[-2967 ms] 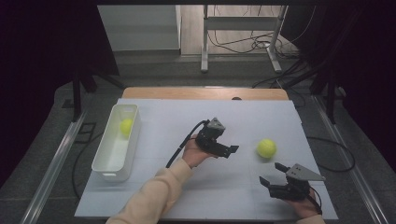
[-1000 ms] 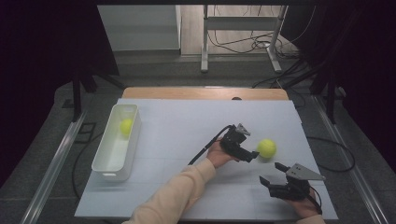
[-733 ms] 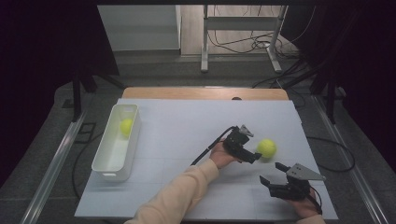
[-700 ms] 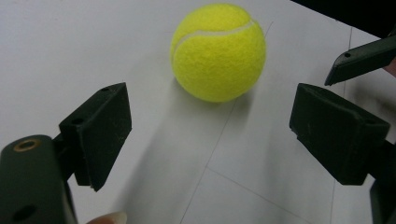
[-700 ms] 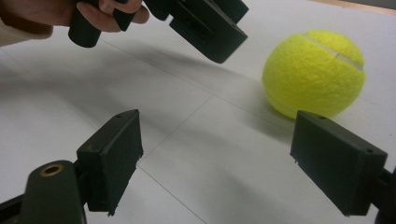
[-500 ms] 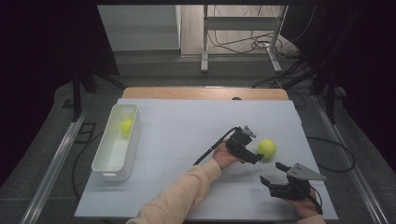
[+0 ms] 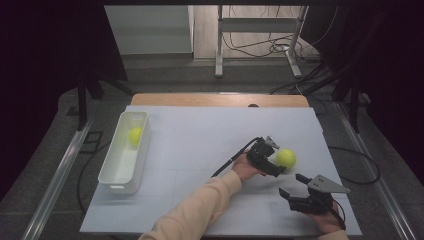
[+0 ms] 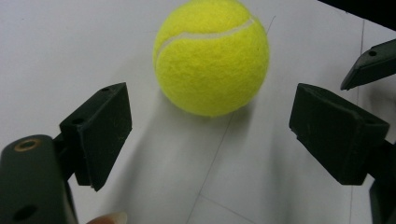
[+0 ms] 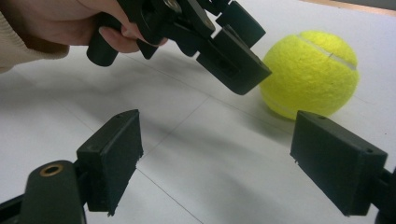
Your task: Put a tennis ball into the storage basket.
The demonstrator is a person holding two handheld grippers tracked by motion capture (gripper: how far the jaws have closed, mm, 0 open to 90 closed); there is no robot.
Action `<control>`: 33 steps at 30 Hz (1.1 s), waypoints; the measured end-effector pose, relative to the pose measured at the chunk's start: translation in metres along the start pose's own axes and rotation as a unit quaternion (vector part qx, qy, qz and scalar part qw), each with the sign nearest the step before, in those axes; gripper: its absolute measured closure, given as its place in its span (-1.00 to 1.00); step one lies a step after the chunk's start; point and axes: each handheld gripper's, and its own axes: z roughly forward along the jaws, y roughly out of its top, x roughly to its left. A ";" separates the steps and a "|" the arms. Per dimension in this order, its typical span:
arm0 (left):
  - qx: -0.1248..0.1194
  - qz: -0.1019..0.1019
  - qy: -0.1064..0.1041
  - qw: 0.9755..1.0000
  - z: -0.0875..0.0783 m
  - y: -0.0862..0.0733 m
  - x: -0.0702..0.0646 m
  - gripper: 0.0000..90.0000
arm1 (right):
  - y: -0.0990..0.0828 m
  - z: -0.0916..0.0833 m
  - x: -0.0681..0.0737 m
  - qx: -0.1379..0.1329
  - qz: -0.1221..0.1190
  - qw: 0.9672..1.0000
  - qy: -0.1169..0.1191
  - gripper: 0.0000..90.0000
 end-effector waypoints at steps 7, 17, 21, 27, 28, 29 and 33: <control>0.008 0.012 0.001 1.000 0.010 0.002 -0.002 -0.70 | 0.000 0.000 -0.001 -0.001 0.006 1.000 -0.002 -0.63; 0.010 0.012 -0.005 1.000 0.020 0.009 -0.003 -0.70 | 0.000 -0.001 -0.002 -0.003 0.007 1.000 -0.004 -0.63; 0.009 0.008 -0.003 1.000 0.025 0.011 -0.003 -0.68 | -0.001 -0.002 -0.002 -0.004 0.010 1.000 -0.007 -0.63; 0.004 -0.002 0.000 1.000 0.027 0.011 0.000 -0.43 | -0.001 -0.003 -0.003 -0.005 0.010 1.000 -0.008 -0.63; 0.005 -0.003 -0.002 1.000 0.027 0.011 0.001 -0.42 | -0.001 -0.004 -0.002 -0.005 0.010 1.000 -0.008 -0.63; 0.006 -0.003 -0.002 1.000 0.026 0.010 0.001 -0.41 | -0.001 -0.004 -0.002 -0.005 0.009 1.000 -0.009 -0.63; 0.015 0.010 0.004 1.000 0.023 0.011 0.000 -0.41 | -0.001 -0.004 -0.002 -0.006 0.010 1.000 -0.008 -0.63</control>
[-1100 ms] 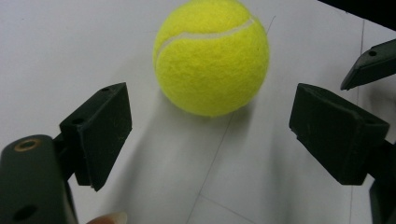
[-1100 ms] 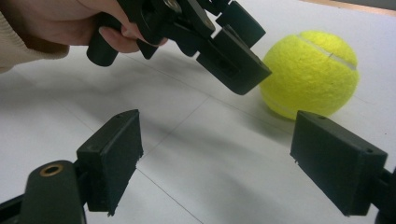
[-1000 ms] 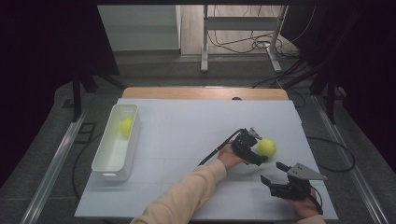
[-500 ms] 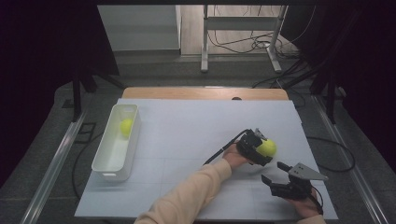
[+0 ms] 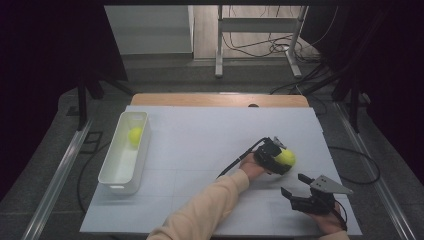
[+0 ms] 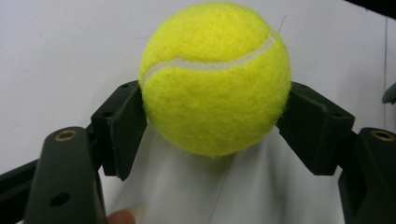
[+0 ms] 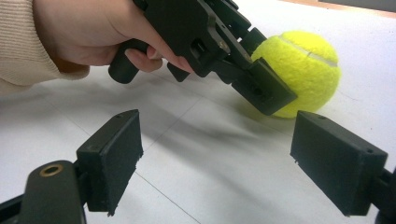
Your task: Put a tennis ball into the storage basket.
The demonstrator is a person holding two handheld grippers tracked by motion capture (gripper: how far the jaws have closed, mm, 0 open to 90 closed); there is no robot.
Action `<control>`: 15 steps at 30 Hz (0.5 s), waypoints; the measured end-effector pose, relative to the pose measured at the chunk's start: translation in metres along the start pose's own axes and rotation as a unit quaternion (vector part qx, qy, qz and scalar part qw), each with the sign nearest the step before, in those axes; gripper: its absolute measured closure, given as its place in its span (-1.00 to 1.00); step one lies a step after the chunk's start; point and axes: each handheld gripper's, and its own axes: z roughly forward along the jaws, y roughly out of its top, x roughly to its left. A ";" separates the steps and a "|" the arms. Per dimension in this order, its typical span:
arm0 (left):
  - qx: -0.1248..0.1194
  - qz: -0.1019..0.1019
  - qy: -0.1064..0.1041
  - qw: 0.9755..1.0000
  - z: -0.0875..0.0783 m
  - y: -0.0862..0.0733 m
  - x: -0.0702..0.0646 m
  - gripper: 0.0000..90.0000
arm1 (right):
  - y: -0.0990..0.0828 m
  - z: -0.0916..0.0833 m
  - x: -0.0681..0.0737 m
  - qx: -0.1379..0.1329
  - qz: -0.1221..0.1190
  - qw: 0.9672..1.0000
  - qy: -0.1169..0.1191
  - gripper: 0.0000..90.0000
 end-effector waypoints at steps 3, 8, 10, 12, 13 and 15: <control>0.003 0.003 0.005 1.000 -0.003 0.000 0.000 -0.40 | 0.000 0.000 0.000 0.000 0.000 1.000 0.000 -0.63; -0.002 0.006 0.008 1.000 -0.011 -0.001 0.001 -0.40 | 0.000 0.000 0.000 0.000 -0.001 1.000 0.000 -0.63; -0.005 0.003 0.008 1.000 -0.013 -0.002 0.002 -0.40 | 0.000 0.000 0.000 0.000 -0.001 1.000 -0.001 -0.63; -0.006 0.005 0.009 1.000 -0.017 -0.003 0.003 -0.40 | 0.000 0.000 0.001 0.000 -0.002 1.000 0.000 -0.63; -0.010 0.003 0.009 1.000 -0.018 -0.004 0.003 -0.40 | 0.000 0.000 0.001 0.001 -0.001 1.000 0.000 -0.63; -0.009 0.005 0.010 1.000 -0.020 -0.005 0.004 -0.40 | 0.000 0.000 0.001 0.001 -0.002 1.000 0.000 -0.63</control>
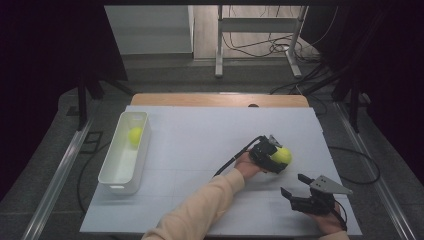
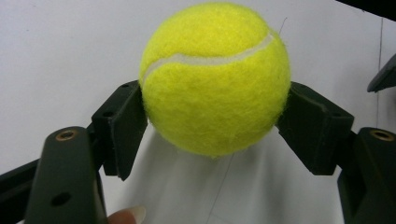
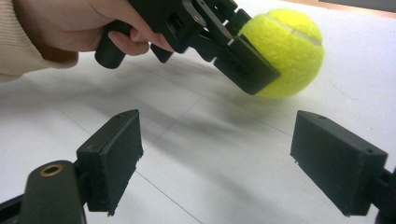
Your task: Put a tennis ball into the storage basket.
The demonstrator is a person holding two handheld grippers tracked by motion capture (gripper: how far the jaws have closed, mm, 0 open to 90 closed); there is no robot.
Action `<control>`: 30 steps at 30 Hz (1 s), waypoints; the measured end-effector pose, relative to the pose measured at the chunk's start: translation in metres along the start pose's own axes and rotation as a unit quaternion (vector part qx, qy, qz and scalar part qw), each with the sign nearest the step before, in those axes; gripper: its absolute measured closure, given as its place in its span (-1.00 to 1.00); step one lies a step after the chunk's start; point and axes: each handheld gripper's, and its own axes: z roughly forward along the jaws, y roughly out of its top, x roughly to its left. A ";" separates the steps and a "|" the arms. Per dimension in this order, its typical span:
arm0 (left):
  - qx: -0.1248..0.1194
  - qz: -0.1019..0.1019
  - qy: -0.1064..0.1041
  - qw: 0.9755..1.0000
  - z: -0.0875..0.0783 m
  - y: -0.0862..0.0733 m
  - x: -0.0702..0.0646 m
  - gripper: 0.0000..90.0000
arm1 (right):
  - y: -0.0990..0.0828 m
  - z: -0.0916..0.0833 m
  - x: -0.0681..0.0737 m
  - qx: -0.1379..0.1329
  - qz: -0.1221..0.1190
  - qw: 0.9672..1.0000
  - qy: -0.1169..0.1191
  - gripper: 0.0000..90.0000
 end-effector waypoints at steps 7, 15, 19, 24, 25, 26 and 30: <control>-0.005 -0.009 -0.003 1.000 -0.006 -0.004 0.003 -0.40 | 0.000 0.000 0.000 0.001 -0.001 1.000 -0.001 -0.63; -0.015 -0.011 0.002 1.000 -0.018 -0.008 0.003 -0.40 | 0.000 0.001 0.000 0.003 -0.004 1.000 -0.001 -0.63; -0.017 -0.009 0.006 1.000 -0.026 -0.010 0.004 -0.40 | 0.000 0.001 0.000 0.002 -0.004 1.000 -0.001 -0.62; -0.024 -0.013 0.011 1.000 -0.034 -0.013 0.006 -0.40 | 0.000 0.002 0.001 0.003 -0.005 1.000 0.000 -0.62; -0.023 -0.013 0.012 1.000 -0.036 -0.014 0.006 -0.40 | 0.000 0.002 0.001 0.004 -0.006 1.000 0.000 -0.62; -0.025 -0.015 0.013 0.999 -0.037 -0.014 0.006 -0.40 | 0.000 0.002 0.001 0.004 -0.006 1.000 0.000 -0.62; -0.025 -0.012 0.015 1.000 -0.041 -0.016 0.006 -0.40 | 0.001 0.002 0.001 0.003 -0.005 1.000 0.001 -0.62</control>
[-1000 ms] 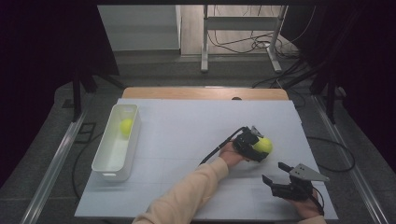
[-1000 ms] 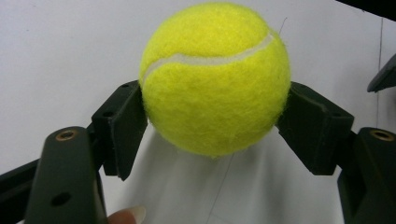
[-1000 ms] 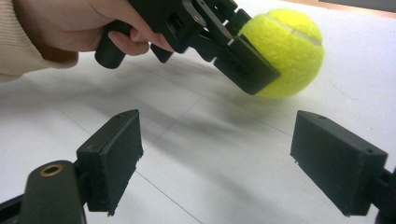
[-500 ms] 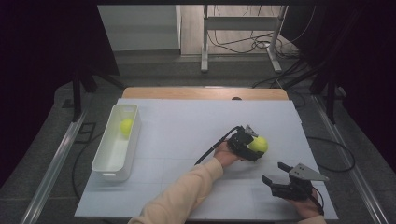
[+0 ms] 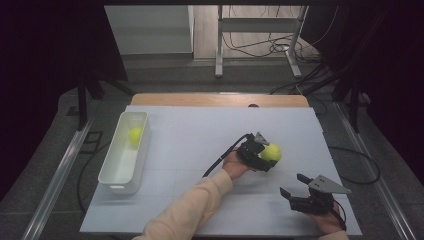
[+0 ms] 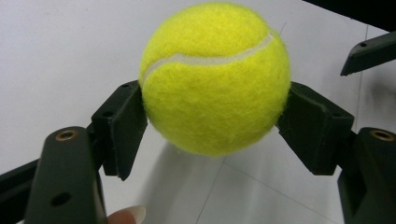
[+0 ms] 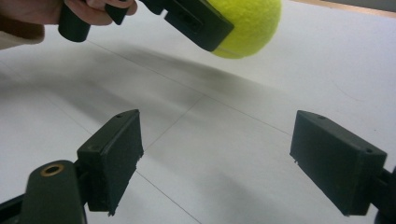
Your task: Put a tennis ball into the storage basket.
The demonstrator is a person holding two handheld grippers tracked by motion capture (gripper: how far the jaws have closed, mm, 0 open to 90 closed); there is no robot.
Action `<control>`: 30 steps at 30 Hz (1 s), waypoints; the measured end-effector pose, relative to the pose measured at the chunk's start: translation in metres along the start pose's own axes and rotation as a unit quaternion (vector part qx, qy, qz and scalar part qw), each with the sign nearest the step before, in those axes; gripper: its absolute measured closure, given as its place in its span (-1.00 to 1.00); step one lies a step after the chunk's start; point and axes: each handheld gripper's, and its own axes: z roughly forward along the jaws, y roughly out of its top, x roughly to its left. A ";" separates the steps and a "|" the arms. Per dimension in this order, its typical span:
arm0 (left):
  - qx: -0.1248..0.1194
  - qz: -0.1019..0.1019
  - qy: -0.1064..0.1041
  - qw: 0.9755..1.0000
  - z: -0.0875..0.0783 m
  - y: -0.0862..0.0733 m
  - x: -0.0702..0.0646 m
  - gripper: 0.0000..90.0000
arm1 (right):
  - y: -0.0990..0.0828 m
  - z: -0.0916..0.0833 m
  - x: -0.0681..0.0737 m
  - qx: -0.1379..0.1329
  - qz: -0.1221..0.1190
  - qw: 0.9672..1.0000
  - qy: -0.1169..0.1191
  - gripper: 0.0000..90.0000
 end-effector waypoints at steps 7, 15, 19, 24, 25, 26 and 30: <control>-0.007 -0.002 0.004 1.000 -0.010 -0.004 0.001 -0.40 | 0.000 0.001 0.000 0.001 -0.002 1.000 -0.001 -0.62; -0.008 -0.007 0.007 1.000 -0.020 -0.008 0.004 -0.40 | 0.000 0.002 0.000 0.003 -0.003 1.000 -0.003 -0.62; -0.014 -0.012 0.009 1.000 -0.025 -0.010 0.005 -0.40 | 0.000 0.001 0.000 0.003 -0.002 1.000 -0.006 -0.62; -0.015 -0.012 0.012 1.000 -0.028 -0.012 0.006 -0.40 | 0.000 0.002 0.000 0.004 -0.003 1.000 -0.005 -0.62; -0.016 -0.012 0.013 1.000 -0.030 -0.012 0.007 -0.40 | 0.000 0.002 0.000 0.004 -0.003 1.000 -0.005 -0.62; -0.016 -0.012 0.013 1.000 -0.030 -0.012 0.007 -0.40 | 0.000 0.002 0.000 0.004 -0.003 1.000 -0.005 -0.62; -0.018 -0.014 0.015 1.000 -0.033 -0.014 0.006 -0.40 | 0.000 0.001 0.000 0.004 -0.003 1.000 -0.006 -0.62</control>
